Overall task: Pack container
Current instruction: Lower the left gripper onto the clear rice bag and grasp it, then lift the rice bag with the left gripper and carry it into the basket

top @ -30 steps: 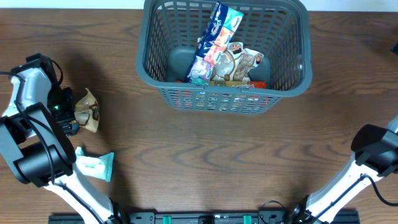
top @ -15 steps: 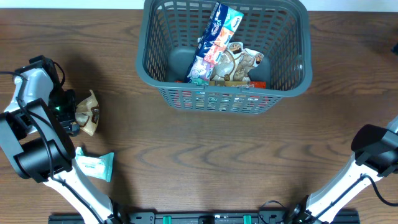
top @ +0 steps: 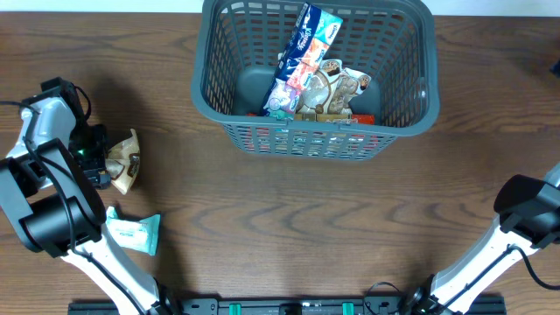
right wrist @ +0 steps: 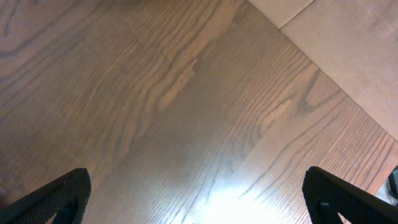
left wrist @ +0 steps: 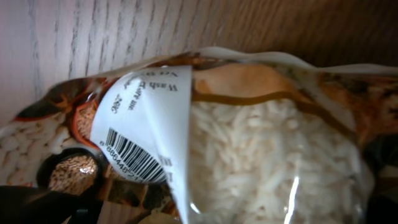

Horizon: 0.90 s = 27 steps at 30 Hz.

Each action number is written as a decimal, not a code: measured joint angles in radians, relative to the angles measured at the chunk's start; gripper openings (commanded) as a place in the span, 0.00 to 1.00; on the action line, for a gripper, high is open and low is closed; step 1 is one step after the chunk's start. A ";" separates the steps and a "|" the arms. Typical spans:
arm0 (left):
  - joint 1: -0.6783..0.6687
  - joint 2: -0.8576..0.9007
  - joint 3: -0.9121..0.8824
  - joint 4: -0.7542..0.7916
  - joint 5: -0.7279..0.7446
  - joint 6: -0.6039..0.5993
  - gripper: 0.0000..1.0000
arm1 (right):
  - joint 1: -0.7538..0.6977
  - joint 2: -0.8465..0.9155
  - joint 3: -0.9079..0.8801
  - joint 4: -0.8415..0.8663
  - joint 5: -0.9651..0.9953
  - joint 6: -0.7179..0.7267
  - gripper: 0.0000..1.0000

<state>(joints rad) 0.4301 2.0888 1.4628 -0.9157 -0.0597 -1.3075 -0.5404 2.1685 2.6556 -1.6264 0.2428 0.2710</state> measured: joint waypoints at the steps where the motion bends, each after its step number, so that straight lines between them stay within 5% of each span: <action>1: 0.000 -0.002 -0.004 0.004 0.000 0.000 0.99 | 0.000 0.000 0.000 0.000 0.000 0.000 0.99; 11: 0.000 -0.015 -0.029 0.036 -0.003 0.021 1.00 | 0.000 0.000 0.000 0.000 0.000 0.000 0.99; 15: 0.000 -0.015 -0.030 0.048 -0.004 0.030 0.73 | 0.000 0.000 0.000 0.000 0.000 0.000 0.99; 21: 0.000 -0.015 -0.037 0.045 -0.004 0.048 0.06 | 0.000 0.000 0.000 0.000 0.000 0.000 0.99; 27: 0.000 -0.016 -0.041 0.038 -0.015 0.055 0.06 | 0.000 0.000 0.000 0.000 0.000 0.000 0.99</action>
<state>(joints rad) 0.4301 2.0731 1.4220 -0.8776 -0.0746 -1.2522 -0.5404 2.1685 2.6556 -1.6264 0.2428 0.2710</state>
